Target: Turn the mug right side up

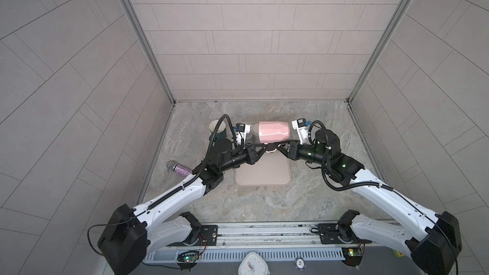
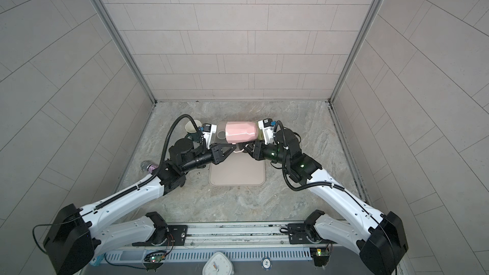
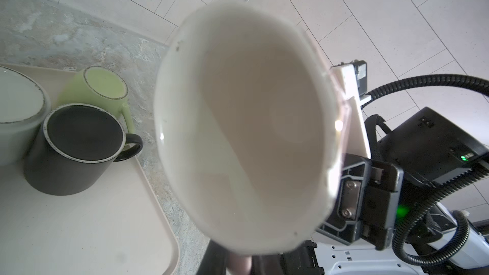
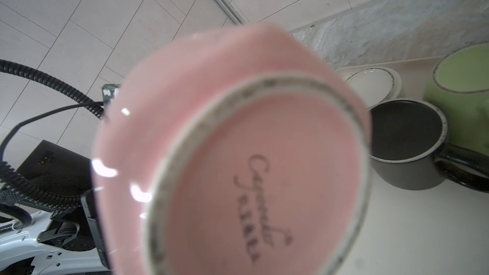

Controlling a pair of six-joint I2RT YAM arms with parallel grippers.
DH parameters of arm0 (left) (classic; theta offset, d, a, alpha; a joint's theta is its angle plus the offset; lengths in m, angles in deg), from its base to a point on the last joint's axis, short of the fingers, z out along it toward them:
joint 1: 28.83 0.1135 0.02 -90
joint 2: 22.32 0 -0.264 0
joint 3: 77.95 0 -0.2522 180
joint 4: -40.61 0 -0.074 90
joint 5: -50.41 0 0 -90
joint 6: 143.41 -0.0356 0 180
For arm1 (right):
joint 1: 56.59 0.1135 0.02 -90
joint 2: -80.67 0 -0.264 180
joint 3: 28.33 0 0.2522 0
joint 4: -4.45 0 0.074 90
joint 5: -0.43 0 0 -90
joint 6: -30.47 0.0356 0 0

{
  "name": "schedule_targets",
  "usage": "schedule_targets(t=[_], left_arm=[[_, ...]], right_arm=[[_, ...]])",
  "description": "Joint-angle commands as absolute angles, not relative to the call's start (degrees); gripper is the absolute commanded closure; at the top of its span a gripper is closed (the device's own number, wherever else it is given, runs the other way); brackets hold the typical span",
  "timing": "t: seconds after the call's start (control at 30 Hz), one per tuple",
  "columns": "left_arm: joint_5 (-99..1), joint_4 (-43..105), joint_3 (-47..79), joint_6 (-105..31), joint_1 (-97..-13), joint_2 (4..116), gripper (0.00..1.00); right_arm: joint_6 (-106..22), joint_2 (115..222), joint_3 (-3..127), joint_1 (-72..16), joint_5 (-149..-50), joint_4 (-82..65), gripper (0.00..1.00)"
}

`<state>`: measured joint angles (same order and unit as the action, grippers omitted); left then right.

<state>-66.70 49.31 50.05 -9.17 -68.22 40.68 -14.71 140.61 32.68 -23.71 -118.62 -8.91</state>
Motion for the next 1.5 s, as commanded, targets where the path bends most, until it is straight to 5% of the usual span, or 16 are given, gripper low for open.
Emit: schedule_targets(t=[0.0,0.23,0.9,1.47], left_arm=[[-68.55,57.46,45.79,-11.4,-68.91,37.23,1.0],[-69.42,57.12,45.65,-11.58,-68.93,37.68,1.0],[-63.95,41.8,43.38,-18.65,-68.97,35.6,1.0],[-57.26,26.82,39.73,-25.54,-68.93,37.0,1.0]], right_arm=[[-15.23,141.2,32.63,-24.25,-116.18,-10.91,0.69],[-15.14,141.33,32.5,-24.51,-116.37,-10.67,0.66],[-15.57,139.73,31.83,-25.06,-117.71,-10.05,0.31],[-16.42,138.56,31.31,-25.45,-118.85,-9.46,0.26]])
